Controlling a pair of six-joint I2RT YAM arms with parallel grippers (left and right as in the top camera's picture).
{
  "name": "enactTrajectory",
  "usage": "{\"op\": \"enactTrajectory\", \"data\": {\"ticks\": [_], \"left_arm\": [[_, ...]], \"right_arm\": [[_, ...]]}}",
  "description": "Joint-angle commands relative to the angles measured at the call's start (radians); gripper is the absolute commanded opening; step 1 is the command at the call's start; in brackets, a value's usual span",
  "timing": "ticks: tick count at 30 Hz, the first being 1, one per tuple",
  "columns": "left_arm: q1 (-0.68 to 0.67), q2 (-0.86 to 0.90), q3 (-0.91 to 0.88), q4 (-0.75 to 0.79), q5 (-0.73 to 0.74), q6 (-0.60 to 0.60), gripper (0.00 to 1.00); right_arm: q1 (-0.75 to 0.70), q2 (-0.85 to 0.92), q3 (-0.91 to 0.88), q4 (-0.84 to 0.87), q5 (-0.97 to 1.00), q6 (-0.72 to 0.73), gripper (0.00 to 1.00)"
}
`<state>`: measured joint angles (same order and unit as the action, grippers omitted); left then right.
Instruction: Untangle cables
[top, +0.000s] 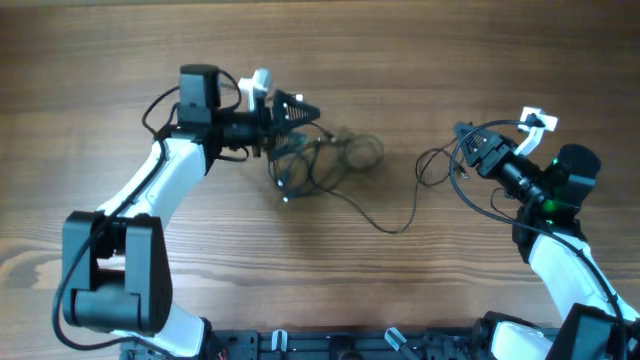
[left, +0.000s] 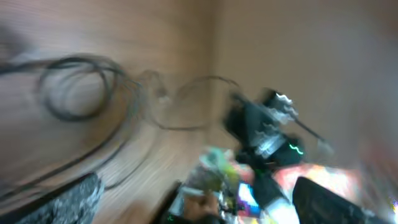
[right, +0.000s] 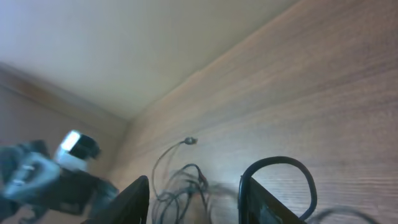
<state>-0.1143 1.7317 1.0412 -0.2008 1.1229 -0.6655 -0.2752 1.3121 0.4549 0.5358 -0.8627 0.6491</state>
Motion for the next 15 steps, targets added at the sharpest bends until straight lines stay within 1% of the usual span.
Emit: {"op": "enactTrajectory", "data": {"ticks": [1,4,7,8,10,13,15], "left_arm": [[-0.027,0.008,0.006,-0.124,-0.344,0.082,1.0],[-0.042,0.008,0.006,-0.156,-0.371,0.083,1.0],[-0.062,0.008,0.006,-0.151,-0.384,0.083,1.0],[-0.069,0.008,0.006,-0.152,-0.404,0.083,1.0],[-0.08,0.008,0.006,-0.152,-0.447,0.082,1.0],[-0.095,0.008,0.006,-0.152,-0.501,0.082,1.0],[-0.098,0.008,0.006,-0.153,-0.512,0.082,1.0]], "right_arm": [[0.003,0.005,0.1,-0.055,-0.037,0.035,0.53],[0.003,0.005,0.17,-0.172,-0.037,0.031,0.59],[0.014,0.005,0.211,-0.28,-0.037,0.031,0.62],[0.023,0.005,0.22,-0.314,-0.036,0.027,0.67],[0.046,0.005,0.232,-0.366,-0.025,0.002,0.83],[0.088,0.005,0.251,-0.465,0.071,0.003,0.99],[0.113,0.003,0.27,-0.56,0.155,0.009,0.99]]}}
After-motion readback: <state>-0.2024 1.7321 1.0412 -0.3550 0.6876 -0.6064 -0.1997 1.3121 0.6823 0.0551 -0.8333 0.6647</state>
